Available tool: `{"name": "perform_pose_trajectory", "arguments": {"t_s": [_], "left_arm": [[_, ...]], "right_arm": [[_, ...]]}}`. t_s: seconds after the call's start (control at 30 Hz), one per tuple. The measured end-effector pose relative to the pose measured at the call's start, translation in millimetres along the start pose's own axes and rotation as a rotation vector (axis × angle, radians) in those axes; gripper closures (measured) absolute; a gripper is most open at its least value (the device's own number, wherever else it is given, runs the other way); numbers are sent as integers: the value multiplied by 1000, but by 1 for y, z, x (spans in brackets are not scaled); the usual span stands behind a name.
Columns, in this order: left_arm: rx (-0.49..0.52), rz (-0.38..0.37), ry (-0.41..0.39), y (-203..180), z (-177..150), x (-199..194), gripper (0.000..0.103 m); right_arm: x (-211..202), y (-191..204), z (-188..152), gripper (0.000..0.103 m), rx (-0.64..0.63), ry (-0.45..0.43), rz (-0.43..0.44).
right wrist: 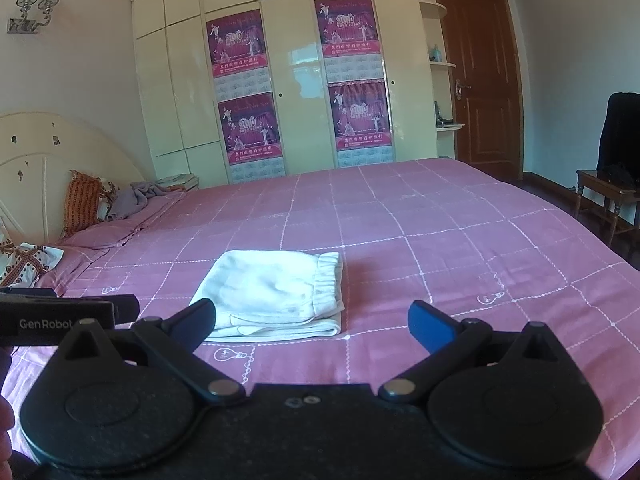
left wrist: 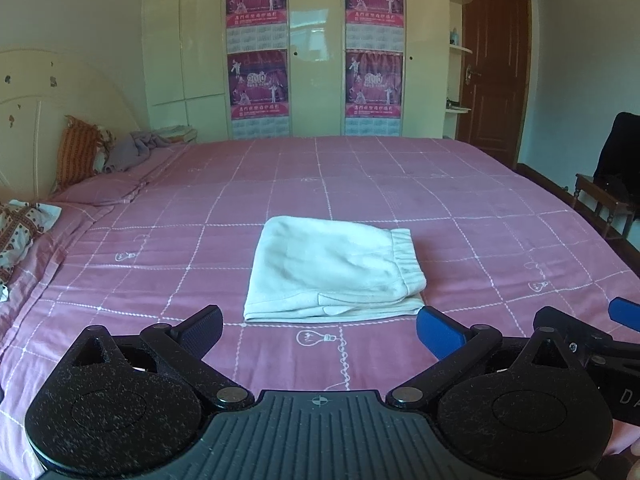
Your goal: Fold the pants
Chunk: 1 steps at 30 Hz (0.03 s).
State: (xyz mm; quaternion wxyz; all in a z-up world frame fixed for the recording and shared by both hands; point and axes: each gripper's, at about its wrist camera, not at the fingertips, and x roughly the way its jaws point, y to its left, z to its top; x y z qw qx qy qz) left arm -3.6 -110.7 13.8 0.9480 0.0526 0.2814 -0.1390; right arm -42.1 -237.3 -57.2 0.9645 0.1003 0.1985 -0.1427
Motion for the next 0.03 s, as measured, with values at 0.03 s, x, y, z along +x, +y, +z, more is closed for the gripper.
{"name": "perform_pose_trajectory", "arguments": {"t_s": [0.03], "left_arm": [[0,11,-3,0,1,2,0]], "right_arm": [[2,-1,-1,0,1,1,-2]]}}
